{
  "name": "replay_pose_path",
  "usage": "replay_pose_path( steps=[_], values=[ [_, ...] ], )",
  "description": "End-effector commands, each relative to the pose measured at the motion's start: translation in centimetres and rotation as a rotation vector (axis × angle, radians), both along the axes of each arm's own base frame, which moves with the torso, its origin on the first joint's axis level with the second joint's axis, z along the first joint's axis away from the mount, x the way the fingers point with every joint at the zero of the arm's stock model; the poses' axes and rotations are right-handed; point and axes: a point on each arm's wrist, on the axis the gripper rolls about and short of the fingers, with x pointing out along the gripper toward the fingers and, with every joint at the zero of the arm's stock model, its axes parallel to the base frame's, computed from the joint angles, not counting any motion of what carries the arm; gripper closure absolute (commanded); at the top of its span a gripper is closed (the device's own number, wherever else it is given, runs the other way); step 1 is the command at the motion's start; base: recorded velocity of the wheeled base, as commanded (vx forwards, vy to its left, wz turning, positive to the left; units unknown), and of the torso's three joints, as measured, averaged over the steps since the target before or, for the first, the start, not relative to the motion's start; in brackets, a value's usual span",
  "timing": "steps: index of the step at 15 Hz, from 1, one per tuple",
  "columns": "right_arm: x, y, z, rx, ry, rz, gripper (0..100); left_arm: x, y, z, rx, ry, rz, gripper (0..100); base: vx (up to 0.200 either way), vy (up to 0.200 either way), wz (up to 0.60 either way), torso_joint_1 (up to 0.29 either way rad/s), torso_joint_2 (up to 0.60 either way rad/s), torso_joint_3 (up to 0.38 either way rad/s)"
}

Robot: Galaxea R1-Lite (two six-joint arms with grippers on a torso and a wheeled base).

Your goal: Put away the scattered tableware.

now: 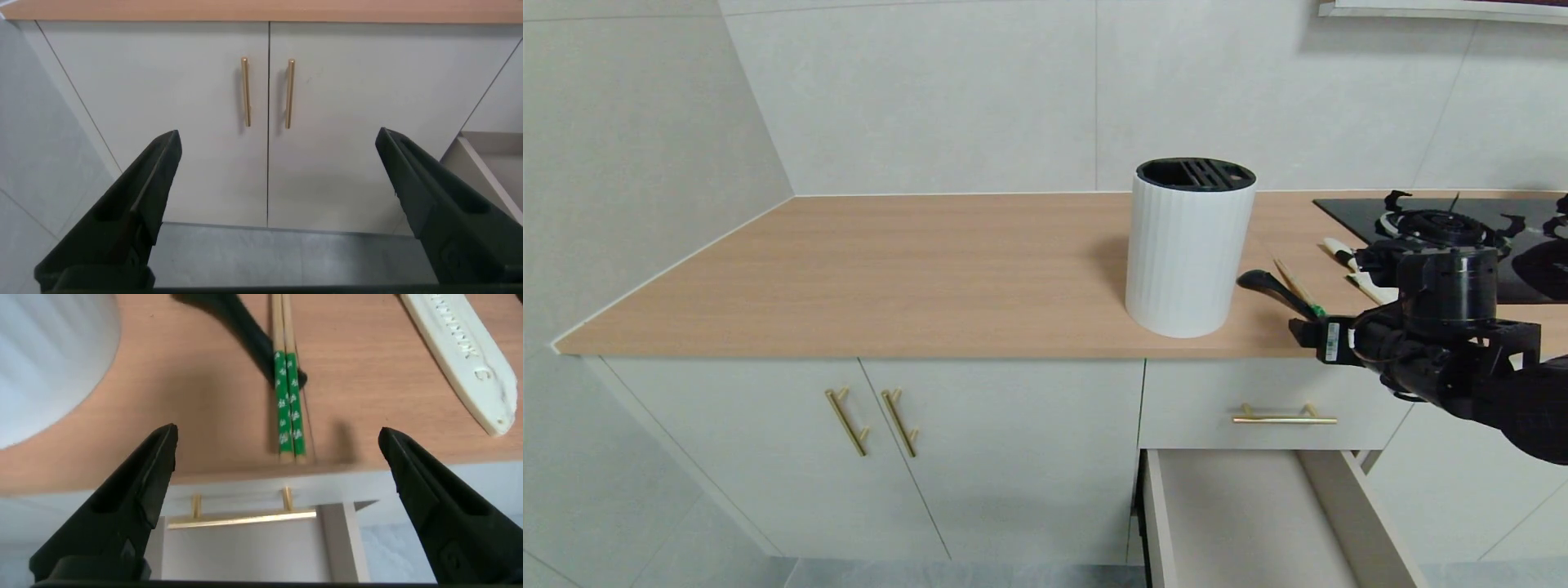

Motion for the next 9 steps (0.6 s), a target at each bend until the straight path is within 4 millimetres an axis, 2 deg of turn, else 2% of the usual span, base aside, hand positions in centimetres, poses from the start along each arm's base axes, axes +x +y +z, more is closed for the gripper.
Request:
replay_pose_path(
  steps=[1, 9],
  values=[
    [0.56, -0.14, -0.85, -0.007, 0.021, -0.010, 0, 0.01, 0.00, -0.01, -0.001, 0.002, 0.000, 0, 0.000, 0.000, 0.00, 0.000, 0.00, 0.000],
    [1.19, -0.70, -1.23, -0.006, 0.027, -0.030, 0, 0.01, 0.00, -0.01, -0.001, 0.002, 0.000, 0, 0.000, 0.000, 0.00, 0.000, 0.00, 0.000]
  ],
)
